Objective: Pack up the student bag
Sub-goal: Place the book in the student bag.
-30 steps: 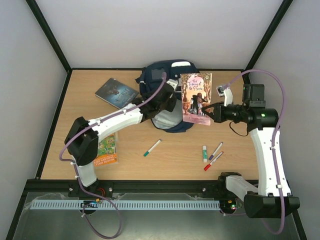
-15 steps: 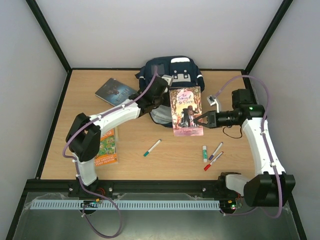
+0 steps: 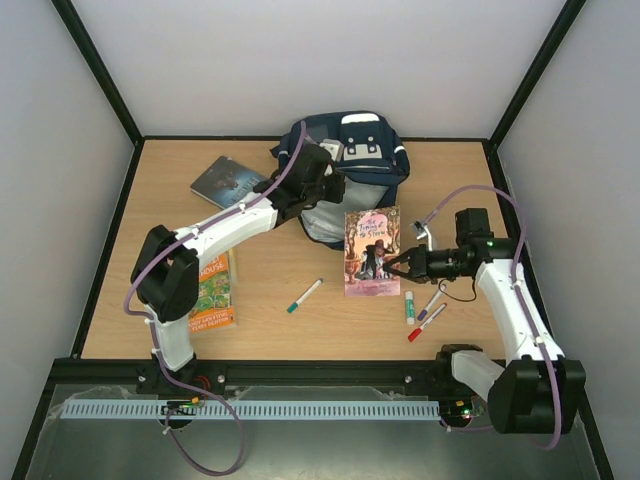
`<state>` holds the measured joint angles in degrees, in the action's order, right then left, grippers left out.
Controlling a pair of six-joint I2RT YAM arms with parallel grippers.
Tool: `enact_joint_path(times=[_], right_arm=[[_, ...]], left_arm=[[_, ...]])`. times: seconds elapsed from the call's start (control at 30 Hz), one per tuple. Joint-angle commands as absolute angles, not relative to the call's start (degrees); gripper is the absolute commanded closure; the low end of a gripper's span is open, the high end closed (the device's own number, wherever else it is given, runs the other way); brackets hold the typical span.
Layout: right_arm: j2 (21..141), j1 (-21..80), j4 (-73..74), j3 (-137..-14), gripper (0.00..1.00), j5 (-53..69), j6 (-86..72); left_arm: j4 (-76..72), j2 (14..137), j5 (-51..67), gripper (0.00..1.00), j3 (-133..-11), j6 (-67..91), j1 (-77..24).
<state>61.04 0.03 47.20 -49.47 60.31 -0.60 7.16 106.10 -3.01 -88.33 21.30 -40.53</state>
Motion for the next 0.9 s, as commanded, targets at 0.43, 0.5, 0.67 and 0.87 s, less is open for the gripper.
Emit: enact_joint_path(times=[0.43,0.5,0.67,0.87], right_arm=[[76.0,5.1,41.2,-52.3,0.99,62.7,-6.8],[78.9,5.1,41.9,-55.2,0.99,63.3,-7.0],[85.5,5.1,38.4,-59.1,0.99,65.7,-10.6],[93.8,5.2,30.9,-61.8,0.99,66.7,-15.0]], left_arm=[[2.4,103.3,-0.2,0.98,-89.7,20.6,-40.2],[2.2,102.8,0.2,0.98,-89.2,20.3,-40.3],[2.9,101.3,0.8,0.98,-88.9,18.3,-40.6],[4.3,98.8,2.8,0.98,-88.4,14.5,-41.7]])
